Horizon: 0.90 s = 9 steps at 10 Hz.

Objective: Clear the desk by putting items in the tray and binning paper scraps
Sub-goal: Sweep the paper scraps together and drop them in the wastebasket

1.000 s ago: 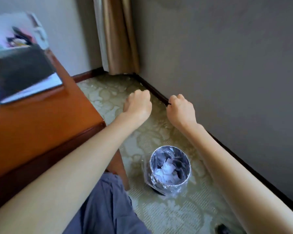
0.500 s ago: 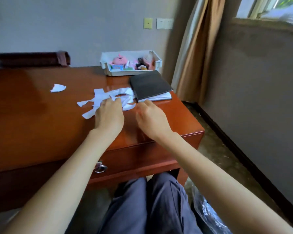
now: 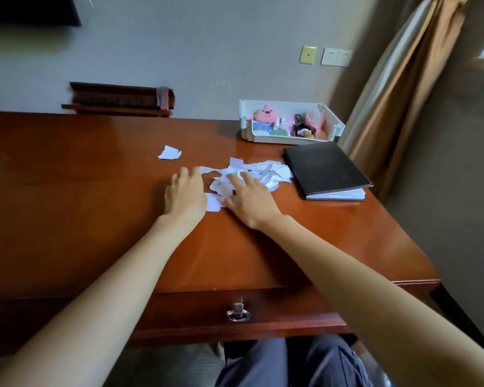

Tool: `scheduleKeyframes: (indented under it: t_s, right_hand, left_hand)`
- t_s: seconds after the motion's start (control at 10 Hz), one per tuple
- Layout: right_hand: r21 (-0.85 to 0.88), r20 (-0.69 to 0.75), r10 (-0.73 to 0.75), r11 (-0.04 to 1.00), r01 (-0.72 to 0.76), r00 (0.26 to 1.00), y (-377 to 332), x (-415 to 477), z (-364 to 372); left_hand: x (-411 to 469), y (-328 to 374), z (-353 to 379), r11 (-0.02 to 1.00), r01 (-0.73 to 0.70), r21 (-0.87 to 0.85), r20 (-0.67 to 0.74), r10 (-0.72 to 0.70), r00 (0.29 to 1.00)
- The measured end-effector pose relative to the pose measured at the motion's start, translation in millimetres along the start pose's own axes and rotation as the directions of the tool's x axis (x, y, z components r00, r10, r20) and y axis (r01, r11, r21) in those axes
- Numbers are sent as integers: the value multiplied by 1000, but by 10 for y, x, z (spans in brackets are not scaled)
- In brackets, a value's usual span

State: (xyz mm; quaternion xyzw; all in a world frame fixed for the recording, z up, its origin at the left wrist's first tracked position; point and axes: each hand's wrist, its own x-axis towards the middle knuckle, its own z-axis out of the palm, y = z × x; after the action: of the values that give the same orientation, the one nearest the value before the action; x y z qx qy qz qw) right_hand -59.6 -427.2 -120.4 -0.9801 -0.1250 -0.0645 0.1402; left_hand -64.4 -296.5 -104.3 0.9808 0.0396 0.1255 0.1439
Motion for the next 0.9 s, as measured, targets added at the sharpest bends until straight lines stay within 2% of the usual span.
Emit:
scheduleKeyframes:
  t_s: [0.1,0.2,0.3,0.4,0.6,0.8,0.9]
  right_hand:
    - [-53,-99,1,999,-6,995,-36,310,89]
    - [-26,-54,15,1000,-17,998,-70,624,171]
    - [-25,94,49,999,-47,994,-66,893,243]
    - [-49,128,35,998,-29,991,-21,1025,276]
    - [17,90,-10,1000,8,996,33,863,165]
    - [97,75,-77,993,70,994,220,366,3]
    - [257,-10,-125,958,123,992,269,73,-158]
  left_hand:
    - [365,-150,39,999,44,-22,-32,-44,998]
    - [730,-304,157,998,65,-4,9,-65,998]
    - [1015,-391,258,995,95,4,129,-95,987]
    - [1166,-432,310,995,95,16,230,-96,968]
    - [960,-328,211,997,-34,-67,213,48,976]
    - [374,-159,11,991,-91,-95,265,113,958]
    - [75,-60,-39,984,-134,-118,227,158,961]
